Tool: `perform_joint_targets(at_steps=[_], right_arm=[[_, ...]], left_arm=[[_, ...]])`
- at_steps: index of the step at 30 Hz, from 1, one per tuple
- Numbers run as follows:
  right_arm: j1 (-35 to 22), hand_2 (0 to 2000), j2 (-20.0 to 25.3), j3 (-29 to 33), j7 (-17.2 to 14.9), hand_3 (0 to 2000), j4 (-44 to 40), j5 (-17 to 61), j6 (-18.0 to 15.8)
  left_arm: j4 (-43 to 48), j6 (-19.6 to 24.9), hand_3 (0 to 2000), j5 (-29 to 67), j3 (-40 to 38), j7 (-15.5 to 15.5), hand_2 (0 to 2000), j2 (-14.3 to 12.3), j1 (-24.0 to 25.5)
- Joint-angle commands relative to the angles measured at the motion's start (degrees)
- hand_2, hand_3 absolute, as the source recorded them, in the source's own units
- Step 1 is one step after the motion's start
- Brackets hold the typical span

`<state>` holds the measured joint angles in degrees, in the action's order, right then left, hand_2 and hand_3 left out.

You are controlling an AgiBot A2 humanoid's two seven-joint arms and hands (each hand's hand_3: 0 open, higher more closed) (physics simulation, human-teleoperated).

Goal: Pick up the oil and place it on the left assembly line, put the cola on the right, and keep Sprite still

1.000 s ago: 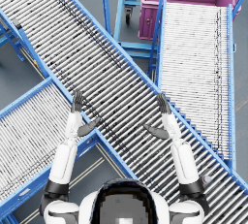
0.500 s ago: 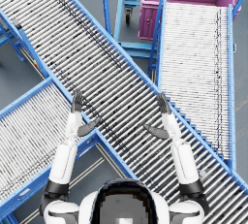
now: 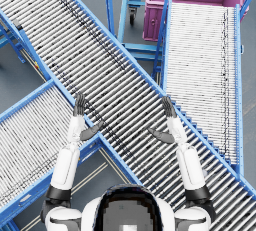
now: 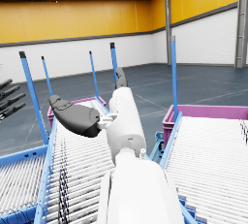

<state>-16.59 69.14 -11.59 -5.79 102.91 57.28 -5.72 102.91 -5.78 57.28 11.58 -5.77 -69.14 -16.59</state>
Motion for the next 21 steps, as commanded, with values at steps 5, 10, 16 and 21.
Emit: perform_joint_targets(at_steps=[5,10,16,21], right_arm=[[0.0,0,0.0,0.0,0.0,0,0.0,0.0,0.0],[0.0,0,0.0,0.0,0.0,0,0.0,0.0,0.0],[0.0,0,0.0,0.0,0.0,0,0.0,0.0,0.0],[0.0,0,0.0,0.0,0.0,0,0.0,0.0,0.0]], left_arm=[[0.0,0.0,0,0.0,0.0,0.0,0,0.0,0.0],[0.0,0.0,0,0.0,0.0,0.0,0,0.0,0.0],[0.0,0.0,0,0.0,0.0,0.0,0,0.0,0.0],[0.0,0.0,0,0.0,0.0,0.0,0,0.0,0.0]])
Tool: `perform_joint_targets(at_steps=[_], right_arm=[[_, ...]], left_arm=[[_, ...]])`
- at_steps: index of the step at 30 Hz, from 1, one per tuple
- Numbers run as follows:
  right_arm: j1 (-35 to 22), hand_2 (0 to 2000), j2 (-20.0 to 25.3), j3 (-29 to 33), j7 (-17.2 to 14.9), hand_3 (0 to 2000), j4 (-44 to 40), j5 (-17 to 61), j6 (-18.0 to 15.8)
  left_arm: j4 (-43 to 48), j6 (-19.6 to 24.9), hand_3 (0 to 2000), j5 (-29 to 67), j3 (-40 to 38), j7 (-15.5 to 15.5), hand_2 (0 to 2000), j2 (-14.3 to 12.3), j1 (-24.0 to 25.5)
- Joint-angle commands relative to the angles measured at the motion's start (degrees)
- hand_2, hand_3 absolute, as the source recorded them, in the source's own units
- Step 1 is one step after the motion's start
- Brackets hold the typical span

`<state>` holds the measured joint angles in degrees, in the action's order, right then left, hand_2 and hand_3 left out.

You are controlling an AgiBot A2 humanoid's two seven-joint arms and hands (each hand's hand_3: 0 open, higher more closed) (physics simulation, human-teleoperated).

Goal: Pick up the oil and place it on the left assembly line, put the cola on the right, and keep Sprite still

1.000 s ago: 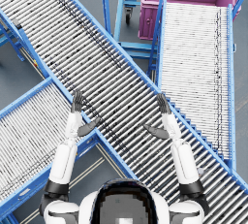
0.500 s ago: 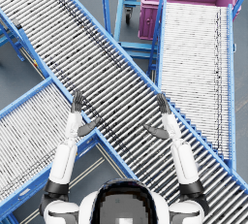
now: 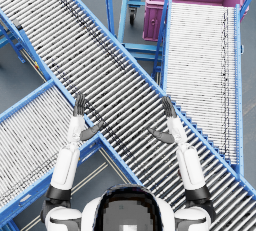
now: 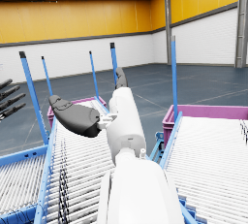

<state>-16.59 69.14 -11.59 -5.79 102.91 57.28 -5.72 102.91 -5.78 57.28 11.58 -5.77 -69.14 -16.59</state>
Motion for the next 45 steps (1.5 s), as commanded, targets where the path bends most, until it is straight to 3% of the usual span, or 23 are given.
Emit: perform_joint_targets(at_steps=[1,11,14,20,29,45], right_arm=[[0.0,0,0.0,0.0,0.0,0,0.0,0.0,0.0],[-0.1,0,0.1,-1.7,0.0,0,-0.9,0.0,0.0],[-1.3,0,1.1,3.3,3.7,0,1.5,0.0,3.6],[-3.0,0,2.3,9.9,5.5,0,6.5,0.0,5.4],[-4.7,0,3.0,15.7,5.8,0,7.0,21.0,5.7],[-3.4,0,4.2,21.8,5.8,0,6.3,24.3,5.7]], left_arm=[[0.0,0.0,0,0.0,0.0,0.0,0,0.0,0.0],[-0.9,0.0,0,0.0,1.7,0.0,0,-0.1,-0.1],[1.8,3.6,0,0.0,-3.4,3.6,0,-1.4,-1.8],[5.6,5.5,0,0.0,-9.1,5.5,0,-3.0,-5.1],[6.0,5.8,0,21.0,-17.1,5.8,0,-3.4,-8.6],[4.9,5.8,0,24.3,-23.1,5.8,0,-4.2,-7.6]])
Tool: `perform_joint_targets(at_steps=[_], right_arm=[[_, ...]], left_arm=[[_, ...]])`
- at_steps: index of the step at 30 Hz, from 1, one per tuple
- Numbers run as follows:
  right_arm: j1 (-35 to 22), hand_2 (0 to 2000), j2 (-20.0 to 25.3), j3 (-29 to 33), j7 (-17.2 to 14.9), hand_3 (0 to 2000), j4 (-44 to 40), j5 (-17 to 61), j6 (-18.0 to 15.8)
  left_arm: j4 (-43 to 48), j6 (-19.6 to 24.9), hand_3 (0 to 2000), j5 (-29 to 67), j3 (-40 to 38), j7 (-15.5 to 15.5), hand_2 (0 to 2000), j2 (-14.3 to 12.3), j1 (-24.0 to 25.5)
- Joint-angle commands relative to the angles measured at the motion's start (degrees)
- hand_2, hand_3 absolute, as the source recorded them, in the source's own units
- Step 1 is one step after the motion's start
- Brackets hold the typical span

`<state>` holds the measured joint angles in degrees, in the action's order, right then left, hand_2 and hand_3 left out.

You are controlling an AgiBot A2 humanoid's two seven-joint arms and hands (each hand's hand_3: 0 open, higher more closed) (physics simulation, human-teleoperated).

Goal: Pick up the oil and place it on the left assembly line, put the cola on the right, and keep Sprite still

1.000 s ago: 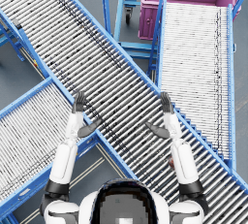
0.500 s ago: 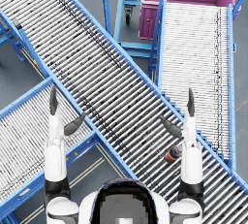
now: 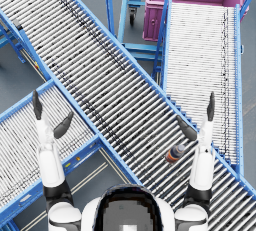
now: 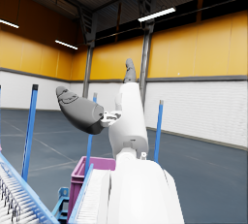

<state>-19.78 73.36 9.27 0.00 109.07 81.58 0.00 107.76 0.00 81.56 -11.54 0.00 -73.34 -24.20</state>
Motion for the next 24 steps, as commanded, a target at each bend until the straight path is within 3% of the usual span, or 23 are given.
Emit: perform_joint_targets(at_steps=[1,24], right_arm=[[-0.2,0,0.0,1.1,0.0,0,-0.3,0.0,0.0],[2.0,0,1.5,1.2,0.0,0,-0.4,0.0,0.0]], left_arm=[[0.0,0.0,0,0.0,-0.9,0.0,0,0.0,-0.1],[-1.9,0.0,0,0.0,-1.5,0.0,0,-0.9,1.1]])
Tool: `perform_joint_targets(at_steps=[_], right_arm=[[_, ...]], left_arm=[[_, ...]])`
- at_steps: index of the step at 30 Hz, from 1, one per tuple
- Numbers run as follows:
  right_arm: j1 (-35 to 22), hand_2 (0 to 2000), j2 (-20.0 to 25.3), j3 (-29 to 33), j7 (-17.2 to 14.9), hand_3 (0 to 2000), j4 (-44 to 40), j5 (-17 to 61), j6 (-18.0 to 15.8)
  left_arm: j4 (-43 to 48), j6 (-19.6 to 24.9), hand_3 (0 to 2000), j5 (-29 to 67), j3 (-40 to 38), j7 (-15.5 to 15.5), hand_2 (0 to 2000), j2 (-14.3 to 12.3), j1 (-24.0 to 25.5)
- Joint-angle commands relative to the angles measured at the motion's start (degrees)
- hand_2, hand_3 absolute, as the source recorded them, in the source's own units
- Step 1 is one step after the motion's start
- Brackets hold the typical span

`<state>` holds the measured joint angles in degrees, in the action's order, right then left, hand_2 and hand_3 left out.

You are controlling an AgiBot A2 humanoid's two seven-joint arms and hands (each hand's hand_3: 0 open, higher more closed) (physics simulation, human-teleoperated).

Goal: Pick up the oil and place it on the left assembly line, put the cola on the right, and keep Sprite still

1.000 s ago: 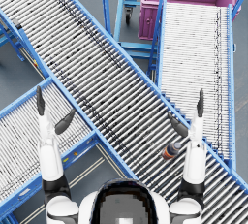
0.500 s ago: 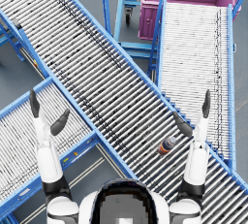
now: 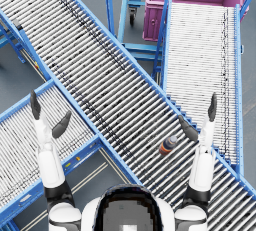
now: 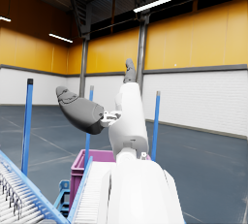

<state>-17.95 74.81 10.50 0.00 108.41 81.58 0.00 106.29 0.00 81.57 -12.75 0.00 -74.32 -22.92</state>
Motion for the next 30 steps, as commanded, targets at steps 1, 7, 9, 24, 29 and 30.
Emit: perform_joint_targets(at_steps=[1,7,9,24,29,30], right_arm=[[0.0,0,0.0,0.0,0.0,0,0.3,0.0,0.0],[1.0,0,0.5,-0.3,0.0,0,0.1,0.0,0.0],[1.1,0,0.7,-0.2,0.0,0,0.1,0.0,0.0],[6.0,0,1.8,-4.9,0.0,0,-0.1,0.0,0.0],[9.9,0,1.8,-9.6,0.0,0,-0.5,0.0,0.0],[10.3,0,1.8,-10.2,0.0,0,-0.4,0.0,0.0]], left_arm=[[-0.1,0.0,0,0.0,-0.4,0.0,0,0.1,-0.3],[-0.4,0.0,0,0.0,-0.2,0.0,0,-0.2,0.0],[-0.1,0.0,0,0.0,-0.3,0.0,0,-0.2,0.0],[0.7,0.0,0,0.0,1.0,0.0,0,-0.8,0.8],[1.0,0.0,0,0.0,2.5,0.0,0,-1.0,0.9],[0.5,0.0,0,0.0,1.9,0.0,0,-1.2,1.3]])
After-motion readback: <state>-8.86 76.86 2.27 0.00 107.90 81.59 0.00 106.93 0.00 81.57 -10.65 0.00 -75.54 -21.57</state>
